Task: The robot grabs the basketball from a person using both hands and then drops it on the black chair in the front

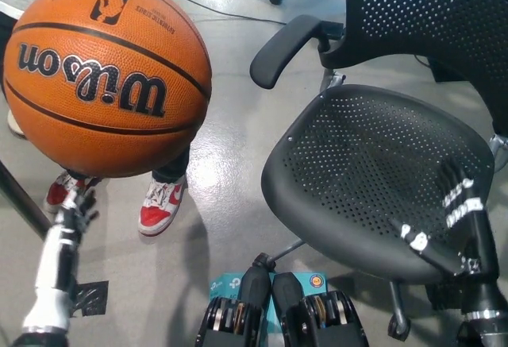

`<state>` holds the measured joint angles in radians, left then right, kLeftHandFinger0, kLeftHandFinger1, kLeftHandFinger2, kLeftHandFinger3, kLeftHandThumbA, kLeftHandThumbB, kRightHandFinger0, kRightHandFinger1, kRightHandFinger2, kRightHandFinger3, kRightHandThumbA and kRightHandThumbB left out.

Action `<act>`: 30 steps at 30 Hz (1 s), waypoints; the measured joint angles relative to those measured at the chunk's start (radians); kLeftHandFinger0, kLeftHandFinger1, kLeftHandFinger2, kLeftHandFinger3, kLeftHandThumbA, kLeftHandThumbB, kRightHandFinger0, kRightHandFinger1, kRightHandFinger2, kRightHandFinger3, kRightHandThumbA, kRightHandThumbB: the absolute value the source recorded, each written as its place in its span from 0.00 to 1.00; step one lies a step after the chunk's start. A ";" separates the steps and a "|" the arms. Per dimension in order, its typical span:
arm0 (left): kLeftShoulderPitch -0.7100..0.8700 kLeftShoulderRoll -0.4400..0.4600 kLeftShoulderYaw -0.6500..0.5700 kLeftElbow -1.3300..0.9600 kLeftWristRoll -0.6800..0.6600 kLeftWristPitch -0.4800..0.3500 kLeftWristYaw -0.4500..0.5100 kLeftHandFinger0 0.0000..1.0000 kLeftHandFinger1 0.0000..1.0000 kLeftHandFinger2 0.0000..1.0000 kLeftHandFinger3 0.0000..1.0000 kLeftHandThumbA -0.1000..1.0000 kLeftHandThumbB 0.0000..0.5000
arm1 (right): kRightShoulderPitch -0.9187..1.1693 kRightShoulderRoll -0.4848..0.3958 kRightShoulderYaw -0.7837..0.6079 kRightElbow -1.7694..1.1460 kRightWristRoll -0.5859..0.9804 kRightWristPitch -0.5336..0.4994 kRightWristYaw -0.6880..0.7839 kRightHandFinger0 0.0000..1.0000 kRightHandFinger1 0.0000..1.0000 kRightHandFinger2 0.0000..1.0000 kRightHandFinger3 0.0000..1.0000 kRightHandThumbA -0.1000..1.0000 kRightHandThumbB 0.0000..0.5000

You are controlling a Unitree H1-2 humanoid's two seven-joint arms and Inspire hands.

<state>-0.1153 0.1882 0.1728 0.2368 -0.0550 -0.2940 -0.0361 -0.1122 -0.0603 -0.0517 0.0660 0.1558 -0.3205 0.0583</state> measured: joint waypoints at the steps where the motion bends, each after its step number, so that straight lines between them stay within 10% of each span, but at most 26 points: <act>1: 0.000 0.001 0.019 -0.025 -0.008 0.003 0.001 1.00 1.00 1.00 1.00 1.00 0.32 | 0.000 -0.001 0.011 -0.041 0.010 0.012 0.006 1.00 1.00 1.00 1.00 1.00 0.50; 8: -0.012 0.023 0.115 -0.167 -0.044 0.040 0.014 1.00 1.00 1.00 1.00 1.00 0.40 | -0.057 -0.002 0.061 -0.177 0.064 0.120 0.031 1.00 1.00 1.00 1.00 1.00 0.64; 17: -0.028 0.037 0.179 -0.297 -0.079 0.149 0.034 1.00 1.00 1.00 1.00 1.00 0.18 | -0.261 0.033 0.084 -0.131 0.106 0.241 0.036 1.00 1.00 1.00 1.00 1.00 0.58; 30: -0.129 0.079 0.215 -0.339 -0.122 0.266 0.036 1.00 1.00 1.00 1.00 1.00 0.34 | -0.523 0.100 0.073 0.127 0.145 0.315 0.056 1.00 1.00 1.00 1.00 1.00 0.69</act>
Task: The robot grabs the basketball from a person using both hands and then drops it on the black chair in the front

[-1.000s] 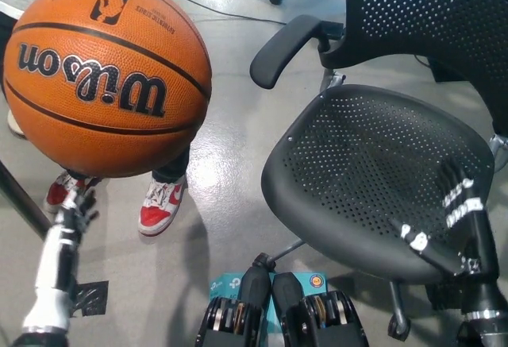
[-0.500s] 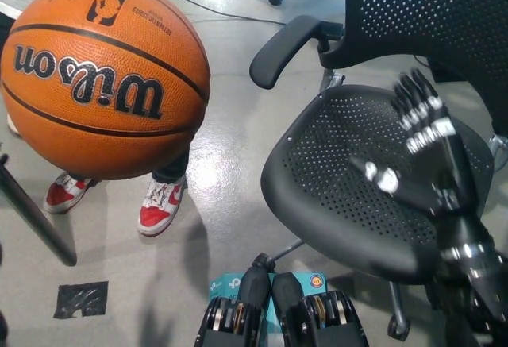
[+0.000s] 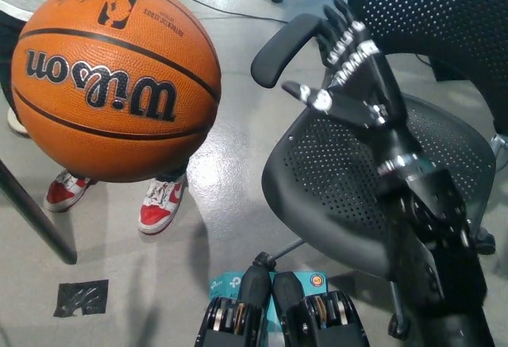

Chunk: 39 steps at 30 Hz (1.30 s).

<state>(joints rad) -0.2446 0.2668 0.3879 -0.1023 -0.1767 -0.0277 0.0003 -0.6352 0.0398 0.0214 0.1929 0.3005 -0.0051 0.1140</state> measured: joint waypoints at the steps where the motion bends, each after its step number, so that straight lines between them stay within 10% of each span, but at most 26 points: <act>1: -0.005 0.000 0.000 0.000 -0.001 0.006 0.000 1.00 1.00 1.00 1.00 1.00 0.35 | -0.014 0.004 0.000 0.012 0.005 0.005 0.004 1.00 1.00 1.00 1.00 1.00 0.69; 14: -0.075 -0.001 -0.074 0.010 0.035 0.027 0.000 1.00 1.00 1.00 1.00 1.00 0.26 | -0.081 0.099 -0.018 0.072 0.102 0.064 0.064 1.00 1.00 1.00 1.00 1.00 0.89; 33: -0.092 -0.052 -0.170 0.017 0.055 0.062 -0.001 1.00 1.00 1.00 1.00 1.00 0.25 | -0.116 0.156 -0.056 0.188 0.234 0.151 0.164 1.00 1.00 1.00 1.00 1.00 0.89; 39: -0.092 -0.059 -0.191 0.025 0.072 0.063 0.000 1.00 1.00 1.00 1.00 1.00 0.39 | -0.121 0.141 0.015 0.310 0.159 0.102 0.169 1.00 1.00 1.00 1.00 1.00 0.82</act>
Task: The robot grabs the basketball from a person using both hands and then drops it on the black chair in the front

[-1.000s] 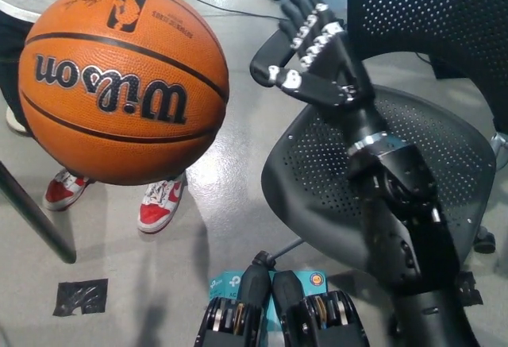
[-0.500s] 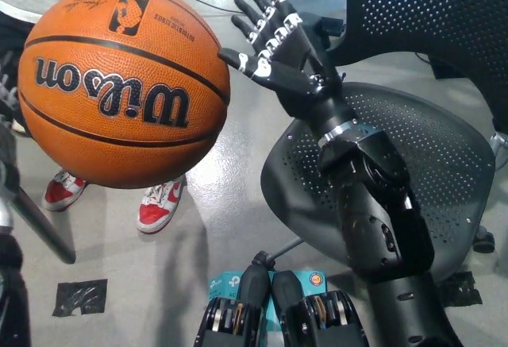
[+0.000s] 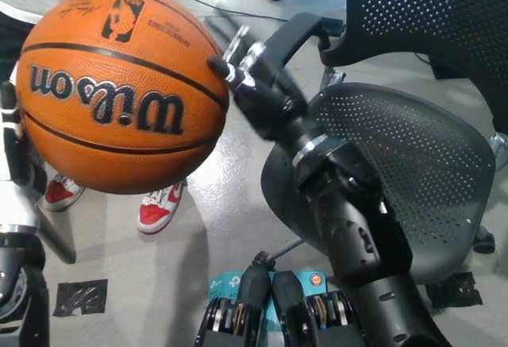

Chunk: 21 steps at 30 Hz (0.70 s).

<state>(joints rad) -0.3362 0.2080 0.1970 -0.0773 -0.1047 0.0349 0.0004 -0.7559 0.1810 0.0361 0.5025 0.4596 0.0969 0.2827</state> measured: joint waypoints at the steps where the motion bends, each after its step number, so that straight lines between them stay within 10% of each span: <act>1: 0.001 -0.002 -0.003 0.005 0.004 0.001 0.001 1.00 1.00 1.00 1.00 1.00 0.41 | 0.001 -0.002 0.004 0.019 -0.013 -0.019 0.001 1.00 1.00 1.00 1.00 1.00 0.90; 9: 0.000 -0.001 -0.011 0.036 0.020 0.002 0.016 1.00 1.00 1.00 1.00 1.00 0.34 | 0.001 -0.017 0.061 0.063 -0.096 -0.115 -0.002 1.00 1.00 1.00 1.00 1.00 0.93; 15: 0.001 -0.001 -0.022 0.066 0.043 0.001 0.037 1.00 1.00 1.00 1.00 1.00 0.38 | 0.003 0.000 0.075 0.090 -0.124 -0.168 -0.022 1.00 1.00 1.00 1.00 1.00 0.64; 21: 0.017 -0.006 -0.050 0.070 0.061 0.005 0.080 1.00 1.00 1.00 1.00 1.00 0.27 | 0.029 0.045 0.078 0.098 -0.155 -0.255 -0.115 1.00 1.00 1.00 1.00 1.00 0.57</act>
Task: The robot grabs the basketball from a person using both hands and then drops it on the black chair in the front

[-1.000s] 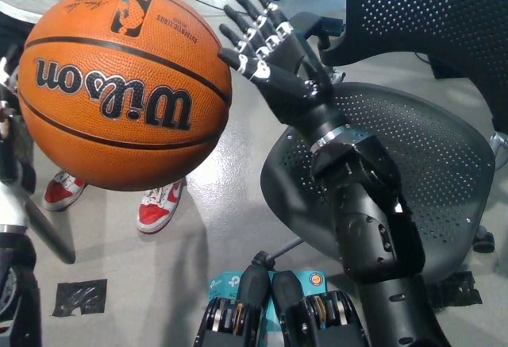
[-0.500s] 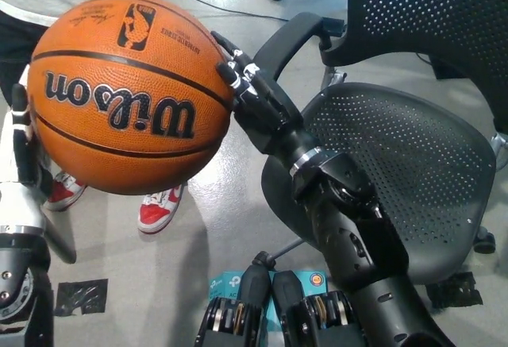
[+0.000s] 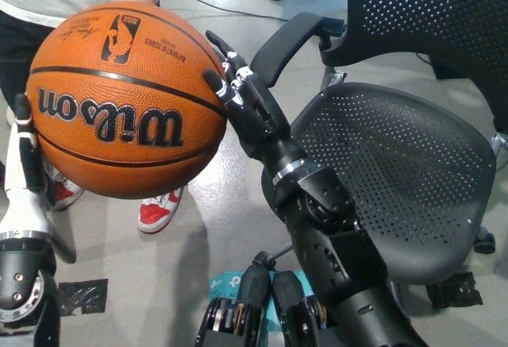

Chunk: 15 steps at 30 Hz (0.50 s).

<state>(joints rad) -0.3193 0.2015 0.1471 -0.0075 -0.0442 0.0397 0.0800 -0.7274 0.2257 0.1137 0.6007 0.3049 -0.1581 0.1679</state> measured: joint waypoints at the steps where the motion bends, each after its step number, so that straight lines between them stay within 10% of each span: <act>1: 0.003 -0.003 -0.002 0.000 0.000 0.000 0.006 1.00 1.00 1.00 1.00 1.00 0.28 | 0.002 0.001 0.002 0.000 -0.007 -0.009 -0.012 1.00 1.00 1.00 1.00 1.00 0.57; 15: 0.019 -0.045 -0.053 -0.026 0.023 0.053 0.095 1.00 1.00 1.00 1.00 1.00 0.26 | 0.009 -0.014 0.061 -0.051 -0.096 -0.042 -0.180 1.00 1.00 1.00 1.00 1.00 0.62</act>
<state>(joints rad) -0.3008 0.1561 0.0936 -0.0331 -0.0208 0.0925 0.1749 -0.7187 0.2118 0.1752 0.5498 0.2091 -0.2000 -0.0122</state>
